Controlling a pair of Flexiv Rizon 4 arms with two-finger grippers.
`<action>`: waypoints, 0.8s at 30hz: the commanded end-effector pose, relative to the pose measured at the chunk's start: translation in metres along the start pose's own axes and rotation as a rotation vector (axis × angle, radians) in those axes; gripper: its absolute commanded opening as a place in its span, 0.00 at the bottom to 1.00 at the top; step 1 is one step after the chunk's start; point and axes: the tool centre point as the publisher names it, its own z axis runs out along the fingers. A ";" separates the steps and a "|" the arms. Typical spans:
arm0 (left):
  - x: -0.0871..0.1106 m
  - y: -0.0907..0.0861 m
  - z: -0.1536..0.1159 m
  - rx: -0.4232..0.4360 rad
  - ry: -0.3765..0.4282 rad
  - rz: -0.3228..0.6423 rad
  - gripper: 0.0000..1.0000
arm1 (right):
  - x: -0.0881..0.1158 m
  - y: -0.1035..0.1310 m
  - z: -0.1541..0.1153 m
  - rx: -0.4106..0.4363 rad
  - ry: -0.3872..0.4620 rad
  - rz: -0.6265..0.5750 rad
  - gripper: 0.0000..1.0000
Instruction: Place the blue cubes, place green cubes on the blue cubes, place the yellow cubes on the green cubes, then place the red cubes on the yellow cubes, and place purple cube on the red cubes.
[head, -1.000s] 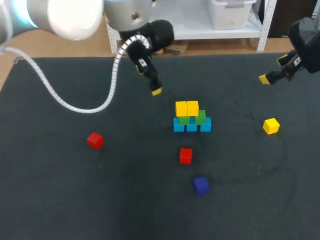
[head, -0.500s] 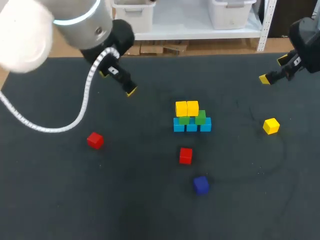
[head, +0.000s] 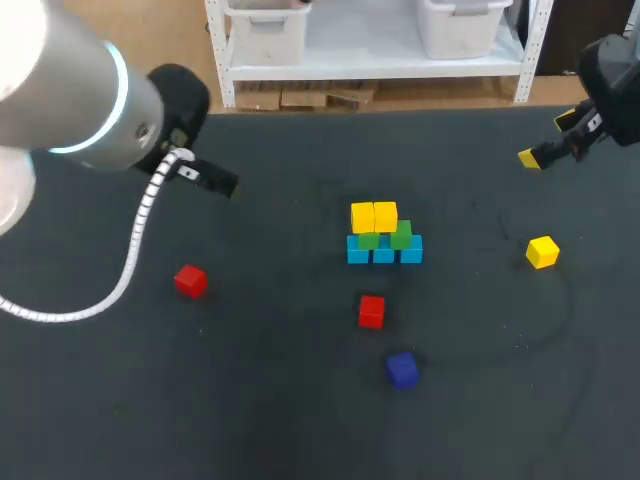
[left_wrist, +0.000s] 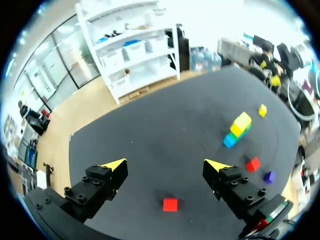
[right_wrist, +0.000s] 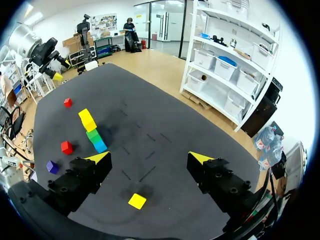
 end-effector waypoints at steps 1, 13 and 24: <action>0.003 0.008 0.000 -0.009 -0.337 -0.033 1.00 | 0.000 0.000 0.000 -0.002 -0.001 0.000 1.00; -0.029 0.016 0.016 0.005 -0.391 -0.045 1.00 | 0.000 0.000 0.000 -0.002 -0.001 0.000 1.00; -0.040 0.017 0.012 0.022 -0.438 -0.054 1.00 | 0.000 0.000 0.000 -0.002 -0.001 0.000 1.00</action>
